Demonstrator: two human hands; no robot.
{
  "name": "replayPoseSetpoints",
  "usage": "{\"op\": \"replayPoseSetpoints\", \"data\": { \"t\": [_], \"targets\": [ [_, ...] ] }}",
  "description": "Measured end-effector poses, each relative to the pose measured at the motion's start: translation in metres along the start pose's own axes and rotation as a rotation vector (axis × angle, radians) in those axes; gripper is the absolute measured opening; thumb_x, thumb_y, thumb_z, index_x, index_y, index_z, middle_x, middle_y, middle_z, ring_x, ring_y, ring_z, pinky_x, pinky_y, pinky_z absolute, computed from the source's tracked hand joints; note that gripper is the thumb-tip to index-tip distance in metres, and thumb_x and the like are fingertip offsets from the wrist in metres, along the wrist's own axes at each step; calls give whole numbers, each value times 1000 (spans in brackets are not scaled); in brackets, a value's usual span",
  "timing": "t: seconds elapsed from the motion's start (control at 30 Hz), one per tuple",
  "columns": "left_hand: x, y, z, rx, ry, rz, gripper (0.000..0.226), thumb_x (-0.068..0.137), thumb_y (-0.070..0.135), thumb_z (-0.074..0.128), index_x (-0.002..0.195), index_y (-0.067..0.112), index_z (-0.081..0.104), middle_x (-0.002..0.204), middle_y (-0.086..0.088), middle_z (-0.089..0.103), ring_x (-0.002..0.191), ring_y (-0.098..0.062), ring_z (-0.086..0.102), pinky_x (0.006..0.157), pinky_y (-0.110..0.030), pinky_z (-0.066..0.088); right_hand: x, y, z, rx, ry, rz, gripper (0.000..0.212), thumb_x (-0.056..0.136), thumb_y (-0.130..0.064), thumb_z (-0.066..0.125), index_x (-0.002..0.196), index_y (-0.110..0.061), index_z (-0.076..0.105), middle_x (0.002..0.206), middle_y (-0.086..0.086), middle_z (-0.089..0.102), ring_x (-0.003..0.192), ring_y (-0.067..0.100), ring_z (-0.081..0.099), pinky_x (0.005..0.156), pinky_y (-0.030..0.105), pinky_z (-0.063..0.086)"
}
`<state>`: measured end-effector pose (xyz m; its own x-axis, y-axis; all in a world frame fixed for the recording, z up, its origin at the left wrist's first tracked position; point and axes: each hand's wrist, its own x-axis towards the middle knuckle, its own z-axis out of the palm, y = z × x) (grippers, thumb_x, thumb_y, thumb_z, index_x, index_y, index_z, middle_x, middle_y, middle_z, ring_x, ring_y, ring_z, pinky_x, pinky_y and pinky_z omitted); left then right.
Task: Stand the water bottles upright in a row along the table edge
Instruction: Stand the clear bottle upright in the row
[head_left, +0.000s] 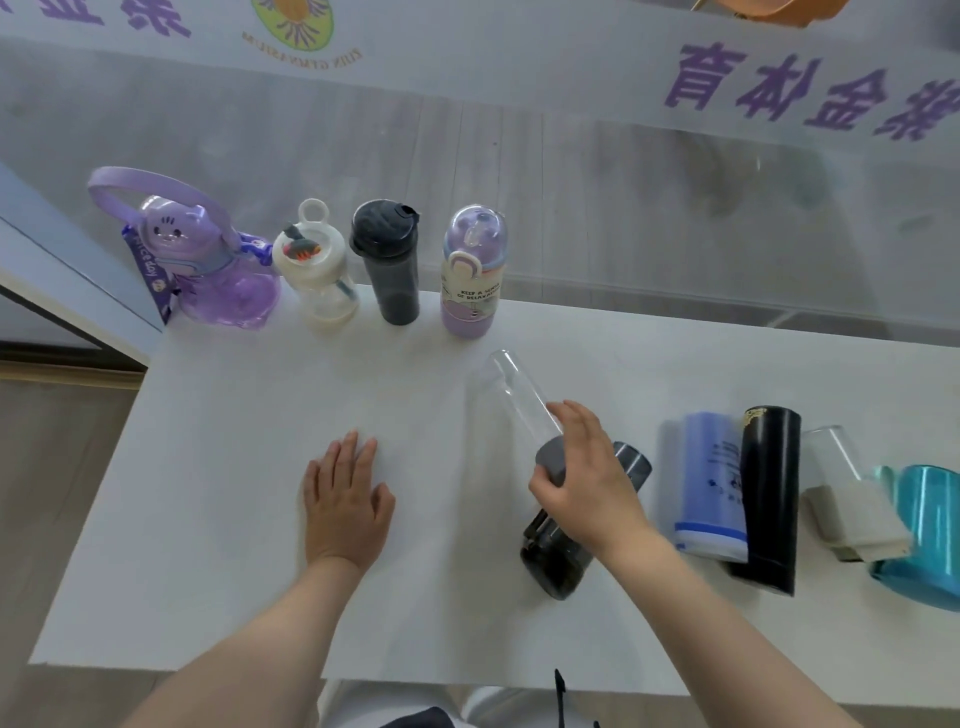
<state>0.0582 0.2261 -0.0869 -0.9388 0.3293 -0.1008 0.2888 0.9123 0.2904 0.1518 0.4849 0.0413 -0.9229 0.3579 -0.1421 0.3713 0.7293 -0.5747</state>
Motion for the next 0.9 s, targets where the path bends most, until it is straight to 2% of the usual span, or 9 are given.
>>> {"op": "replayPoseSetpoints", "data": {
  "t": [0.1, 0.23, 0.4, 0.53, 0.6, 0.7, 0.77, 0.83, 0.9],
  "targets": [
    [-1, 3, -1, -4, 3, -9, 62, 80, 33, 36, 137, 15, 49, 146, -12, 46, 135, -31, 40, 112, -50, 23, 8, -3, -19, 39, 120, -28, 60, 82, -18, 66, 136, -18, 41, 133, -2, 45, 119, 15, 46, 93, 21, 34],
    [0, 3, -2, -2, -12, -19, 62, 79, 34, 37, 137, 15, 49, 147, -11, 45, 136, -30, 39, 112, -50, 23, 22, -8, -38, 57, 237, -92, 59, 80, -18, 70, 132, -14, 43, 121, 2, 50, 106, 12, 48, 85, 16, 34],
    [0, 3, -2, 4, -17, -21, 62, 79, 34, 36, 138, 16, 47, 147, -10, 45, 136, -29, 38, 113, -50, 22, 37, -15, -43, 52, 297, -127, 59, 80, -28, 71, 129, -16, 39, 121, -1, 50, 105, 13, 49, 80, 24, 41],
    [0, 4, -3, 7, -20, -24, 62, 79, 34, 36, 137, 16, 48, 147, -10, 45, 136, -29, 38, 113, -49, 22, 50, -16, -38, 99, 316, -167, 56, 81, -30, 73, 124, -16, 40, 119, 0, 49, 98, 10, 48, 75, 14, 36],
    [0, 4, -3, 8, -23, -27, 62, 79, 34, 36, 137, 16, 47, 147, -10, 44, 136, -29, 37, 113, -49, 21, 58, -19, -33, 118, 292, -229, 55, 81, -25, 74, 125, -15, 43, 120, 0, 48, 102, 10, 48, 78, 11, 37],
    [1, 3, -3, 12, -34, -32, 62, 79, 34, 37, 138, 17, 47, 148, -9, 44, 136, -28, 38, 113, -49, 22, 69, -22, -21, 176, 237, -275, 61, 81, -17, 74, 134, -18, 45, 126, 2, 45, 111, 10, 47, 88, 2, 33],
    [1, 3, -3, 13, -37, -32, 62, 79, 34, 37, 138, 17, 48, 148, -9, 44, 137, -28, 37, 114, -49, 22, 76, -23, -15, 188, 216, -253, 69, 82, -15, 72, 141, -25, 38, 129, 2, 42, 110, 10, 47, 86, 0, 33],
    [1, 3, -4, 14, -37, -31, 62, 79, 33, 37, 137, 17, 48, 148, -9, 44, 137, -27, 37, 114, -49, 22, 82, -23, -11, 163, 228, -234, 71, 84, -16, 71, 143, -30, 34, 131, 2, 40, 108, 12, 49, 82, 3, 36],
    [1, 4, -4, 14, -33, -33, 62, 79, 33, 38, 137, 16, 49, 148, -9, 45, 137, -27, 36, 114, -49, 22, 90, -21, -13, 149, 252, -218, 72, 85, -15, 70, 144, -31, 32, 132, 3, 40, 109, 15, 50, 82, 14, 40]
  ]
}}
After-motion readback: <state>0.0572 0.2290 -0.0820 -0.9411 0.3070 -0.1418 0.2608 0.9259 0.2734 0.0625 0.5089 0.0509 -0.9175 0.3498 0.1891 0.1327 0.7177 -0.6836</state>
